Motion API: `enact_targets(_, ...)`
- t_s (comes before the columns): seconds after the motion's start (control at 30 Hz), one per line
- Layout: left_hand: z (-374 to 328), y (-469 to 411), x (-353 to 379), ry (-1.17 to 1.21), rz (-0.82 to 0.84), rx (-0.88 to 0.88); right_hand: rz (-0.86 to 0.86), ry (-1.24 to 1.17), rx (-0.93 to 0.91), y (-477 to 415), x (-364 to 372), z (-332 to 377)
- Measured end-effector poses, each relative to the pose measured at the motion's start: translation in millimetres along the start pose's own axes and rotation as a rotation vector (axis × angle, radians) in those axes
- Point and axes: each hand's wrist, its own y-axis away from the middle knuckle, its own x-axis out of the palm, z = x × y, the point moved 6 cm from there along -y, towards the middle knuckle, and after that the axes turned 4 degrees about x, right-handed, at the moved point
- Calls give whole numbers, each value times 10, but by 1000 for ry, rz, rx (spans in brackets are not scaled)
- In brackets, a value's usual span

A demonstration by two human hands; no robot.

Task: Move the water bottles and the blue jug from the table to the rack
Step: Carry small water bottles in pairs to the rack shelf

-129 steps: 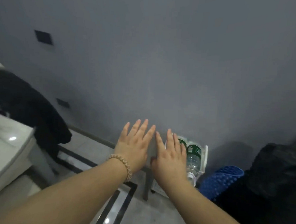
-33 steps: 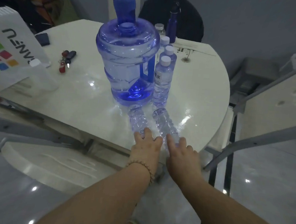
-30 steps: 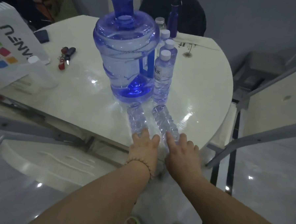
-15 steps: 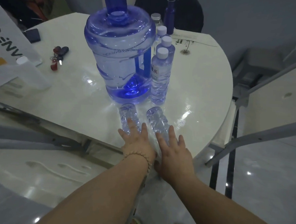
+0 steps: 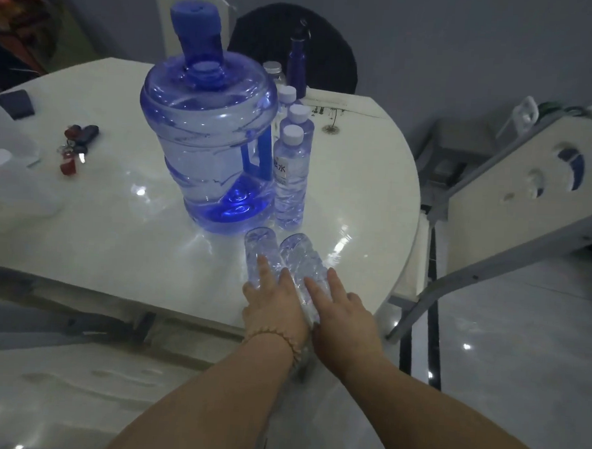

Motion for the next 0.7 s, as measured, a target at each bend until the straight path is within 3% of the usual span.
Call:
enact_targets(0.37, -1084, 753, -426, 72, -81, 221, -209, -52, 91, 751, -944, -721)
enact_targets(0.7, -3242, 2240, -222, 98, -215, 407, -395, -85, 148, 2264, -2081, -2440)
